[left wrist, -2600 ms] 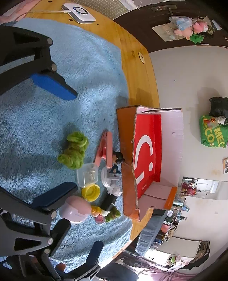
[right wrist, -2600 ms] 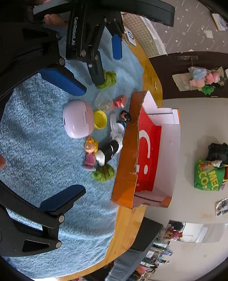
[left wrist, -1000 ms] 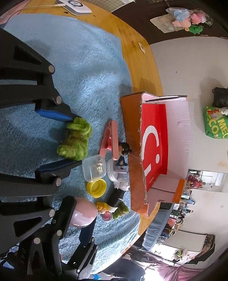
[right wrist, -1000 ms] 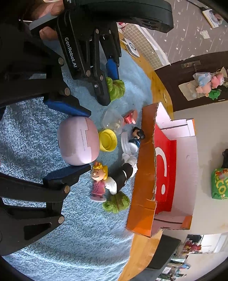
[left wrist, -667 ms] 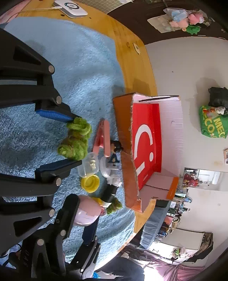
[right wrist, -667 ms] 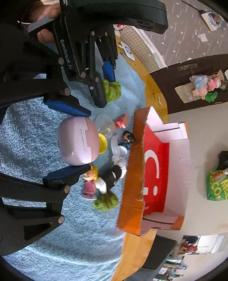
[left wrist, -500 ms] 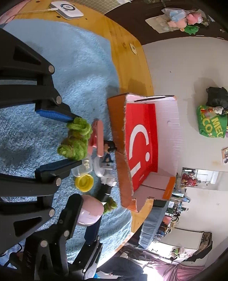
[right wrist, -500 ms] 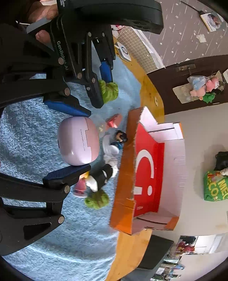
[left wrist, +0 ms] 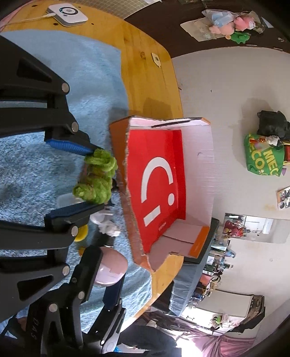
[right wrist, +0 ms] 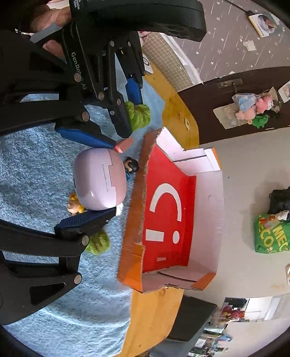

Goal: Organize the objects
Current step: 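Carry the green figure and pink case with both grippers into the red box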

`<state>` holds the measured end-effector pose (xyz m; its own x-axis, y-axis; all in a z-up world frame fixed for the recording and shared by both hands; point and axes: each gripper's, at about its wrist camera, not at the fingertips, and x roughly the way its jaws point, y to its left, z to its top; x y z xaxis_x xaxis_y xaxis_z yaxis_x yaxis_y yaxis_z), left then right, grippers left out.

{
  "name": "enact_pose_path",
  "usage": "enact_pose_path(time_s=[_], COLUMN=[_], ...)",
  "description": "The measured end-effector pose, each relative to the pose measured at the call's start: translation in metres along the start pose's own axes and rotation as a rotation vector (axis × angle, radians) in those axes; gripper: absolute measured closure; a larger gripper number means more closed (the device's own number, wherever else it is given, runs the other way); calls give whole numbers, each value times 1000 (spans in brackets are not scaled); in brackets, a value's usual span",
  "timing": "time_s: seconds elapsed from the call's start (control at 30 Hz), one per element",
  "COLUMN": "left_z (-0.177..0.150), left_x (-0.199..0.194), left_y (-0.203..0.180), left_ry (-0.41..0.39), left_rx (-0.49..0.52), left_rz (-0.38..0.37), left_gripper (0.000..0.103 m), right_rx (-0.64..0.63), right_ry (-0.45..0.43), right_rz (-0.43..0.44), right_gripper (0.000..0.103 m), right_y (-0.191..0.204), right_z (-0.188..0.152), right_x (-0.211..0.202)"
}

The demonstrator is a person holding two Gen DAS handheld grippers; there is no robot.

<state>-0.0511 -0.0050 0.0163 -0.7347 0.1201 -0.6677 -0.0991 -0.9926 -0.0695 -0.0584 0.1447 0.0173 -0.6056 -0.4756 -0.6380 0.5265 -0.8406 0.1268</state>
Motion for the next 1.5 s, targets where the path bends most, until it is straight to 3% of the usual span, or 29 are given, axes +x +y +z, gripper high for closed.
enact_pose_path(time_s=[0.6, 1.5], left_z=[29, 86], left_x=[12, 80], left_y=[5, 19], left_ry=[7, 63], left_rx=[-5, -6], left_rz=[11, -2], left_gripper=[60, 60], right_rx=[-6, 91], right_ry=[16, 126], right_rz=[-12, -45], right_gripper=[51, 51], right_y=[-16, -69], right_z=[34, 84], right_x=[12, 77])
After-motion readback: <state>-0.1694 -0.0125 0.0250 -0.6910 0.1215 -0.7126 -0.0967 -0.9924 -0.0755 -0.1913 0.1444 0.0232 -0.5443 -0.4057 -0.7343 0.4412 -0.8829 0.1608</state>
